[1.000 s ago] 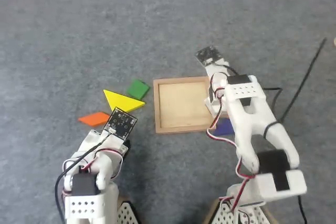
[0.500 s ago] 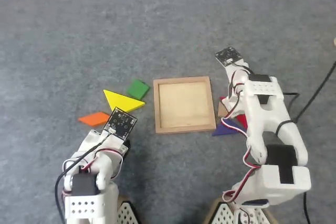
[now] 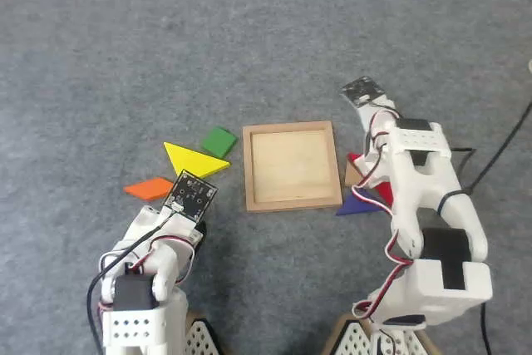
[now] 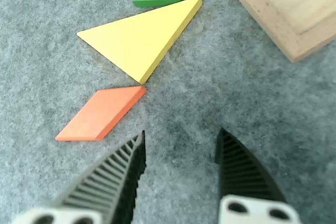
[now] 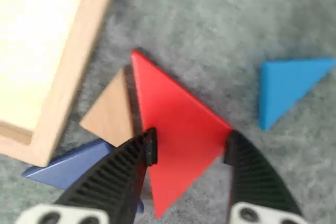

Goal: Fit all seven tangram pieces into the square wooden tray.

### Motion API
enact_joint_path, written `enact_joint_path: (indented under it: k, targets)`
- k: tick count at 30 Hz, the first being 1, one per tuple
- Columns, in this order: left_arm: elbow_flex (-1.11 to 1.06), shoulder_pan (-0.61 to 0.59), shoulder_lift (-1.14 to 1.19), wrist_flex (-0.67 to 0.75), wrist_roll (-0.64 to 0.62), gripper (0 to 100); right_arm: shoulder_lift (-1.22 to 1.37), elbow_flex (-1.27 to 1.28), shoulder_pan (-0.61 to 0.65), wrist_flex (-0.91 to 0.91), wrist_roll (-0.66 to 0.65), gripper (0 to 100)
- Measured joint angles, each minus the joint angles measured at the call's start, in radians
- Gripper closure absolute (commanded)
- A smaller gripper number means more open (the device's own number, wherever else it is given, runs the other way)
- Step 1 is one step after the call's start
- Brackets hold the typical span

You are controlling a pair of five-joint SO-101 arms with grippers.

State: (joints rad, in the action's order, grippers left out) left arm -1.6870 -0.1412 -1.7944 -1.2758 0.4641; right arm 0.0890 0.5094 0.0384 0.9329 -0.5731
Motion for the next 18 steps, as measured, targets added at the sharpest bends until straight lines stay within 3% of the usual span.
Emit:
enact_joint_path:
  k: [5,18]
  targets:
    - [0.0,0.0,0.0,0.0,0.0,79,0.0,0.0,0.006,0.0,-0.023,71.8]
    - [0.0,0.0,0.0,0.0,0.0,79,0.029,0.009,0.015,0.032,-0.236,72.0]
